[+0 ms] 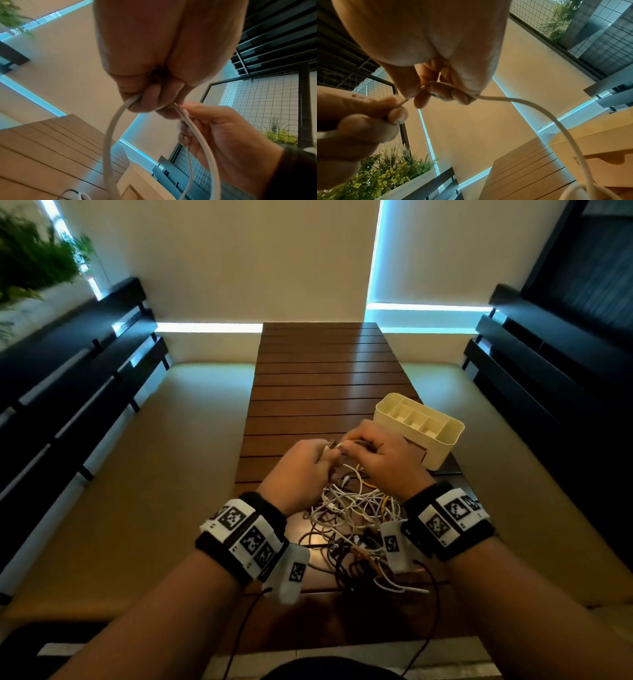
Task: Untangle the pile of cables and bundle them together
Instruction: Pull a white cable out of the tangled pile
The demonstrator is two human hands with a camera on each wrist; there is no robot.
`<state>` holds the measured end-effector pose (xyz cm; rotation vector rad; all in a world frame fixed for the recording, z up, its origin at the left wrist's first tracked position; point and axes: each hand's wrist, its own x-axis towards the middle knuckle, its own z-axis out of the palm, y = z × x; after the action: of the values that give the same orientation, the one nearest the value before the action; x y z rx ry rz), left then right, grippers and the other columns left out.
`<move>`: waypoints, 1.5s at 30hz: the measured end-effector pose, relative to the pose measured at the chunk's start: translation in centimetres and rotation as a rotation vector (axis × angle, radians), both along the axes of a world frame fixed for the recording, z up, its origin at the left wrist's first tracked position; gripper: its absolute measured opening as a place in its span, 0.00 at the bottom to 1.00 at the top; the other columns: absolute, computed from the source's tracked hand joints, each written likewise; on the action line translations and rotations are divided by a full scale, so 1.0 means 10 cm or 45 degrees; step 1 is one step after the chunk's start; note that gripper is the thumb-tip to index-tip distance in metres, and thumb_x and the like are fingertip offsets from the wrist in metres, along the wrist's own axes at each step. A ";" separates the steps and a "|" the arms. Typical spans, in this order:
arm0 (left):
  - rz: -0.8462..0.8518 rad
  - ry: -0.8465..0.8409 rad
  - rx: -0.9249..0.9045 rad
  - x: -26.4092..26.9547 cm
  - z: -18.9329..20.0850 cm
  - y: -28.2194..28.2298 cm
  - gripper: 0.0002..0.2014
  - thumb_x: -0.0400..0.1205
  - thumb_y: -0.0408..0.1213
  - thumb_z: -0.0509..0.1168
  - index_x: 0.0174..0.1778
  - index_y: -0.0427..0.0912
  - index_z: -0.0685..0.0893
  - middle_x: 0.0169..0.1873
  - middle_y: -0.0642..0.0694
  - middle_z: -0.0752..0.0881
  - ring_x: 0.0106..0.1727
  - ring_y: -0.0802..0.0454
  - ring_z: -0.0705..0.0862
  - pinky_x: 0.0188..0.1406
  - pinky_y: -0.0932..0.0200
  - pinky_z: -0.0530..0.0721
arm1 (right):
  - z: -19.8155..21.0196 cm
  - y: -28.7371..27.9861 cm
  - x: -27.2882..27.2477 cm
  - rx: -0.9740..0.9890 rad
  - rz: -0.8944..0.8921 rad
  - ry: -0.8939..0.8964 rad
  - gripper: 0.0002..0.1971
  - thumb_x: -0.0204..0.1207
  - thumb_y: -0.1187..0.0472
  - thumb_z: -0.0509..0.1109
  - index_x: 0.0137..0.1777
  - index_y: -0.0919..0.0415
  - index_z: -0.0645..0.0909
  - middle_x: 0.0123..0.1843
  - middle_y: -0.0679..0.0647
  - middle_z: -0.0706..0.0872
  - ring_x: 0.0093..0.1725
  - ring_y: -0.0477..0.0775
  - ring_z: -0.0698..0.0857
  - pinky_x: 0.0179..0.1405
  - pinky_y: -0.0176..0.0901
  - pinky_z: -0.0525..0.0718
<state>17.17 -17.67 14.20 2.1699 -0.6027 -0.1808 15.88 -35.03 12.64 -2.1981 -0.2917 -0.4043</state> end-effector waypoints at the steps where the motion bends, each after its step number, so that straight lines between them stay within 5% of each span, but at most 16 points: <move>1: 0.007 -0.037 -0.008 -0.01 0.02 0.00 0.15 0.90 0.41 0.56 0.41 0.44 0.82 0.31 0.52 0.82 0.29 0.59 0.77 0.31 0.61 0.75 | -0.01 -0.01 -0.02 0.020 0.004 0.009 0.03 0.82 0.60 0.70 0.48 0.56 0.85 0.41 0.44 0.84 0.41 0.39 0.82 0.39 0.26 0.77; 6: 0.107 -0.158 -0.100 0.03 0.11 0.03 0.14 0.90 0.42 0.56 0.40 0.48 0.80 0.30 0.52 0.79 0.29 0.58 0.74 0.29 0.62 0.72 | -0.15 -0.04 -0.11 0.176 -0.034 0.213 0.07 0.85 0.56 0.65 0.48 0.53 0.84 0.33 0.43 0.81 0.32 0.41 0.78 0.34 0.38 0.78; 9: 0.229 -0.162 -0.213 0.08 0.12 0.10 0.14 0.90 0.41 0.56 0.39 0.51 0.80 0.30 0.51 0.79 0.30 0.56 0.74 0.31 0.60 0.72 | -0.24 -0.15 -0.12 0.181 -0.087 0.318 0.08 0.85 0.54 0.65 0.47 0.51 0.84 0.36 0.47 0.84 0.36 0.49 0.81 0.42 0.58 0.84; 11: 0.305 -0.133 -0.235 0.10 0.08 0.16 0.14 0.90 0.41 0.56 0.39 0.50 0.81 0.30 0.51 0.80 0.30 0.56 0.75 0.31 0.60 0.74 | -0.28 -0.25 -0.13 0.163 -0.131 0.339 0.08 0.85 0.54 0.65 0.48 0.53 0.85 0.42 0.53 0.87 0.41 0.53 0.85 0.49 0.63 0.85; 16: 0.347 -0.043 0.276 0.07 -0.13 0.22 0.13 0.90 0.42 0.57 0.50 0.43 0.86 0.36 0.50 0.84 0.35 0.54 0.79 0.34 0.57 0.73 | -0.27 -0.38 -0.12 -0.009 -0.140 0.224 0.06 0.83 0.58 0.68 0.49 0.57 0.85 0.43 0.50 0.86 0.45 0.50 0.84 0.46 0.47 0.84; 19: 0.500 -0.296 0.500 -0.01 -0.06 0.22 0.13 0.90 0.40 0.56 0.62 0.41 0.84 0.53 0.43 0.85 0.51 0.45 0.83 0.46 0.57 0.74 | -0.30 -0.43 -0.10 -0.286 -0.063 0.187 0.06 0.83 0.59 0.68 0.47 0.58 0.85 0.43 0.47 0.83 0.43 0.45 0.81 0.44 0.41 0.80; 22: 0.500 -0.526 0.418 -0.15 0.08 0.08 0.12 0.89 0.39 0.58 0.65 0.43 0.82 0.59 0.43 0.83 0.50 0.49 0.80 0.46 0.58 0.73 | -0.35 -0.41 -0.09 -0.494 0.015 0.182 0.08 0.82 0.58 0.68 0.48 0.61 0.86 0.45 0.50 0.83 0.44 0.50 0.80 0.47 0.50 0.83; 25: 0.230 -0.551 0.263 -0.19 0.03 -0.12 0.18 0.87 0.39 0.60 0.73 0.42 0.79 0.69 0.44 0.82 0.62 0.47 0.83 0.61 0.54 0.81 | -0.29 -0.28 -0.10 -0.486 0.085 0.116 0.07 0.82 0.58 0.69 0.49 0.62 0.85 0.45 0.50 0.82 0.44 0.48 0.80 0.47 0.46 0.83; 28: 0.052 -0.340 0.275 -0.14 -0.10 -0.18 0.17 0.88 0.37 0.61 0.72 0.42 0.80 0.64 0.44 0.85 0.61 0.49 0.83 0.63 0.52 0.81 | -0.13 -0.21 -0.11 -0.402 0.104 0.004 0.06 0.82 0.60 0.69 0.49 0.60 0.85 0.43 0.45 0.79 0.39 0.38 0.76 0.41 0.25 0.73; 31: 0.032 -0.255 0.328 -0.12 -0.13 -0.16 0.09 0.87 0.37 0.61 0.58 0.43 0.84 0.49 0.47 0.87 0.48 0.50 0.84 0.46 0.55 0.82 | -0.02 -0.20 -0.10 -0.331 0.091 -0.060 0.04 0.82 0.60 0.70 0.48 0.58 0.86 0.40 0.41 0.79 0.39 0.35 0.77 0.41 0.19 0.70; 34: 0.073 -0.358 0.202 -0.09 -0.09 -0.13 0.05 0.87 0.36 0.61 0.52 0.45 0.82 0.38 0.53 0.82 0.35 0.60 0.78 0.32 0.68 0.72 | -0.05 -0.22 -0.11 -0.129 0.078 0.042 0.06 0.84 0.57 0.68 0.45 0.51 0.83 0.36 0.42 0.80 0.35 0.39 0.78 0.36 0.25 0.74; 39: 0.255 -0.341 -0.133 0.04 0.04 -0.01 0.09 0.89 0.38 0.58 0.46 0.50 0.81 0.34 0.56 0.81 0.32 0.62 0.78 0.31 0.65 0.76 | -0.24 -0.32 -0.15 0.250 -0.036 0.339 0.13 0.86 0.50 0.62 0.44 0.52 0.83 0.32 0.48 0.80 0.33 0.47 0.79 0.39 0.52 0.81; 42: 0.201 -0.164 0.110 0.05 -0.07 0.05 0.10 0.89 0.40 0.57 0.48 0.49 0.83 0.40 0.51 0.86 0.41 0.51 0.84 0.37 0.56 0.81 | -0.28 -0.34 -0.13 0.294 -0.112 0.342 0.13 0.85 0.49 0.62 0.46 0.52 0.85 0.35 0.54 0.83 0.35 0.55 0.82 0.42 0.60 0.84; 45: 0.156 -0.097 0.474 -0.01 -0.19 0.03 0.13 0.90 0.39 0.57 0.62 0.44 0.85 0.56 0.45 0.88 0.51 0.48 0.86 0.49 0.55 0.82 | -0.26 -0.36 -0.11 0.082 -0.144 0.218 0.09 0.84 0.55 0.66 0.48 0.56 0.86 0.43 0.53 0.85 0.44 0.53 0.84 0.46 0.52 0.83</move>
<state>17.11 -17.41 12.25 2.5757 -0.5071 -0.1540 14.79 -38.60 10.09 -2.1758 -0.0604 -0.2806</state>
